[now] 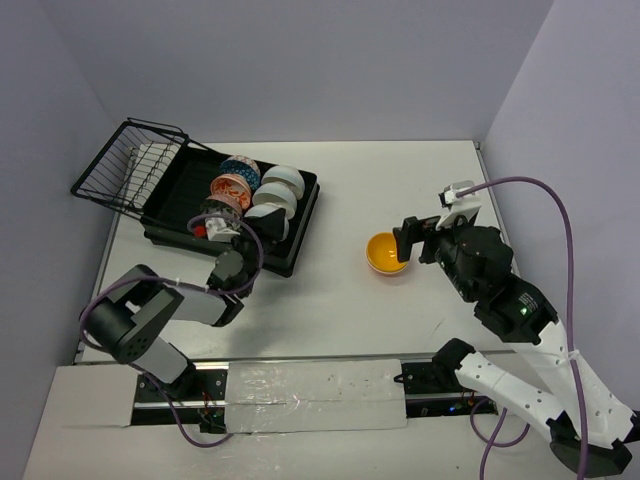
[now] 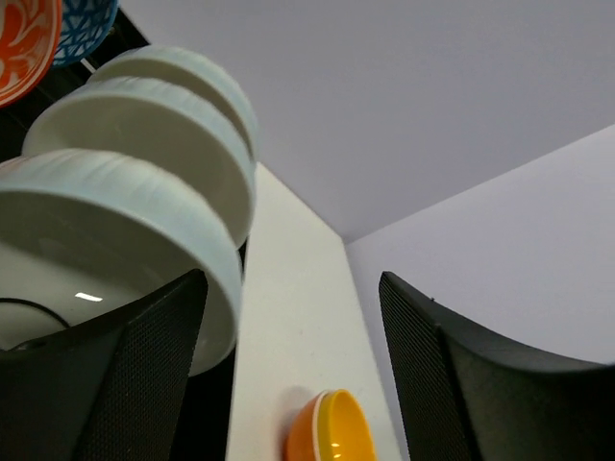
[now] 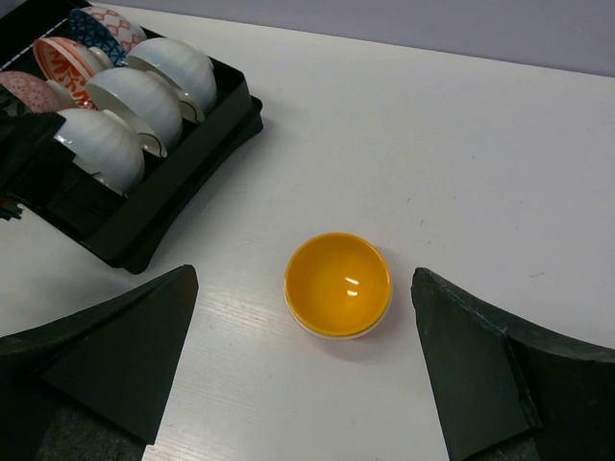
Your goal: Load the bowls into the dish rack
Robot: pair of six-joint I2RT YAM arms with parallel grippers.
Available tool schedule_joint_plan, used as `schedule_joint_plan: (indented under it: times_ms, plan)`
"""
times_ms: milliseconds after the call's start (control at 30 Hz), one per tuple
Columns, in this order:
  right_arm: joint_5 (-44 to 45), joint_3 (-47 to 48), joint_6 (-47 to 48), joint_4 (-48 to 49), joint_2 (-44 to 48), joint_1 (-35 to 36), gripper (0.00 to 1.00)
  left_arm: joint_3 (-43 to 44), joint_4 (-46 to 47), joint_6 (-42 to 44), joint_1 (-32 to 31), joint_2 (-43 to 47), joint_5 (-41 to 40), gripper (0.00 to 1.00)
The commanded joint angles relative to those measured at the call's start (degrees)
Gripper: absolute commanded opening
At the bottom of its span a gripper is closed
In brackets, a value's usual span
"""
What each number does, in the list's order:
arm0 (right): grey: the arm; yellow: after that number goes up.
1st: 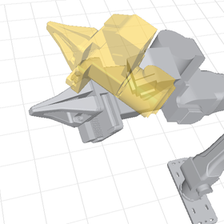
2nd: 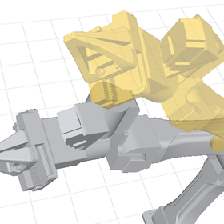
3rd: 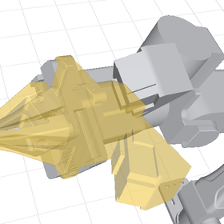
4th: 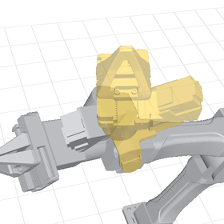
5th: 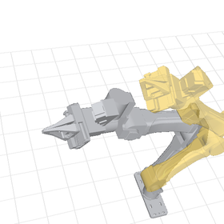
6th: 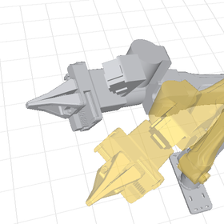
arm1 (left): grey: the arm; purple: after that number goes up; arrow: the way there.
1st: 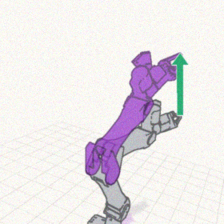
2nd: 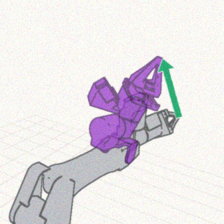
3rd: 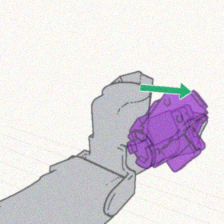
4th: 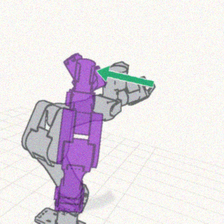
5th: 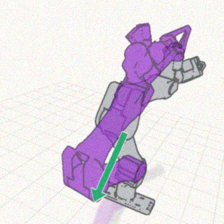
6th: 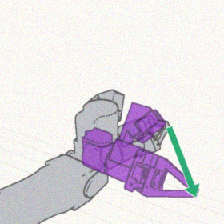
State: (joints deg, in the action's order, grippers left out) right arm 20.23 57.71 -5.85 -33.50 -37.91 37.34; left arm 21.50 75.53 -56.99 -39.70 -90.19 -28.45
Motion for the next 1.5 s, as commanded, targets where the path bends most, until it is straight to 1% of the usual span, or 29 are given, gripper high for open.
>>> schedule_joint_plan:
  times_ms: [0, 67, 100, 133, 200, 233, 267, 300, 333, 367, 400, 433, 467, 500, 533, 600, 633, 667, 733, 767, 833, 867, 967, 1067, 1167, 1300, 1467]
  plan:
    - [-0.1, 1.3, -2.2, 1.2, -0.5, -0.3, 1.00, -1.5, 17.1, -2.2, -0.2, 5.2, -1.1, 0.78]
    - [0.2, 1.5, -3.8, 0.5, -0.8, -0.3, 0.99, -2.4, 12.7, -3.6, -0.3, 9.3, -0.8, 0.82]
    - [0.6, 1.6, -4.4, -0.1, -1.1, -0.3, 0.99, -2.8, 6.7, -5.2, -0.4, 10.9, -0.7, 0.86]
    - [1.6, 1.8, -5.9, -0.5, -1.4, -0.3, 0.99, -2.8, 3.2, -5.7, -0.4, 14.6, -0.4, 0.87]
    - [2.6, 1.9, -7.5, -2.1, -2.6, -0.3, 0.99, -1.4, -5.4, -6.0, -0.4, 18.9, 1.3, 0.91]
    - [3.2, 2.1, -9.3, -2.7, -3.2, -0.5, 0.98, -0.1, -17.0, -5.6, -0.5, 23.3, 2.2, 0.91]
    - [4.0, 2.1, -10.4, -3.4, -4.6, -1.1, 0.98, 1.5, -23.4, -4.8, -0.5, 25.4, 3.0, 0.92]
    - [4.1, 2.2, -12.5, -5.2, -5.5, -1.8, 0.98, 5.3, -29.4, -2.2, -0.5, 28.4, 4.0, 0.95]
    - [4.0, 2.5, -13.6, -6.2, -6.5, -2.8, 0.97, 7.5, -40.6, -0.9, -0.5, 29.5, 6.1, 0.96]
    - [2.9, 2.6, -14.8, -7.9, -8.4, -5.4, 0.96, 11.8, -45.7, 0.5, -0.5, 30.4, 6.9, 0.99]
    - [1.8, 2.5, -16.5, -8.4, -9.1, -7.0, 0.96, 13.6, -50.3, 2.6, -0.5, 31.4, 7.5, 0.99]
    - [0.5, 2.0, -17.4, -9.0, -10.0, -8.7, 0.95, 15.5, -58.6, 3.3, -0.5, 31.6, 7.9, 0.99]
    - [-2.0, 1.6, -18.3, -9.2, -11.3, -10.3, 0.94, 17.3, -62.5, 3.8, -0.4, 31.6, 7.9, 0.99]
    - [-3.4, 0.7, -19.7, -9.6, -12.0, -13.7, 0.92, 21.0, -66.1, 5.3, -0.5, 31.0, 8.2, 0.99]
    - [-4.5, 0.4, -20.3, -9.7, -13.5, -15.2, 0.92, 23.0, -71.8, 6.4, -0.5, 30.8, 8.8, 0.99]
    - [-6.8, -0.3, -22.2, -10.2, -15.3, -18.4, 0.89, 27.5, -75.9, 8.6, -0.5, 29.1, 10.2, 0.99]
    - [-7.5, -0.6, -22.6, -10.3, -17.2, -19.2, 0.88, 29.1, -80.2, 9.2, -0.5, 28.4, 11.6, 0.99]
    - [-8.1, -0.7, -23.2, -10.4, -18.2, -20.0, 0.87, 32.0, -82.1, 9.9, -0.5, 27.4, 12.4, 0.99]
    - [-9.8, -1.6, -24.6, -10.2, -20.7, -22.2, 0.85, 35.1, -85.3, 11.4, -0.9, 24.6, 13.4, 0.99]
    - [-10.1, -1.9, -25.7, -10.0, -21.4, -22.7, 0.84, 38.6, -88.3, 12.9, -1.3, 22.2, 14.3, 0.99]
    - [-11.5, -3.5, -26.4, -9.4, -22.8, -24.2, 0.84, 42.4, -91.2, 14.8, -3.1, 19.5, 14.6, 0.99]
    - [-12.0, -4.1, -26.8, -8.6, -23.2, -24.5, 0.83, 45.9, -93.6, 16.5, -3.8, 16.7, 15.3, 0.99]
    - [-13.0, -6.3, -27.7, -7.1, -24.9, -25.4, 0.81, 51.3, -96.5, 19.2, -6.4, 11.6, 14.7, 0.99]
    - [-12.8, -8.1, -28.6, -5.3, -26.3, -25.6, 0.78, 54.0, -98.2, 20.5, -7.9, 7.9, 14.6, 0.99]
    - [-13.0, -9.2, -29.6, -3.6, -27.9, -25.7, 0.74, 54.8, -98.6, 20.3, -8.4, 5.5, 16.7, 0.99]
    - [-12.6, -9.9, -30.5, -1.5, -30.2, -25.7, 0.72, 55.8, -98.7, 20.7, -9.0, 2.9, 19.3, 0.99]
    - [-11.7, -9.6, -31.2, 0.3, -32.9, -25.7, 0.66, 57.5, -100.1, 21.7, -9.5, 0.5, 20.4, 0.99]
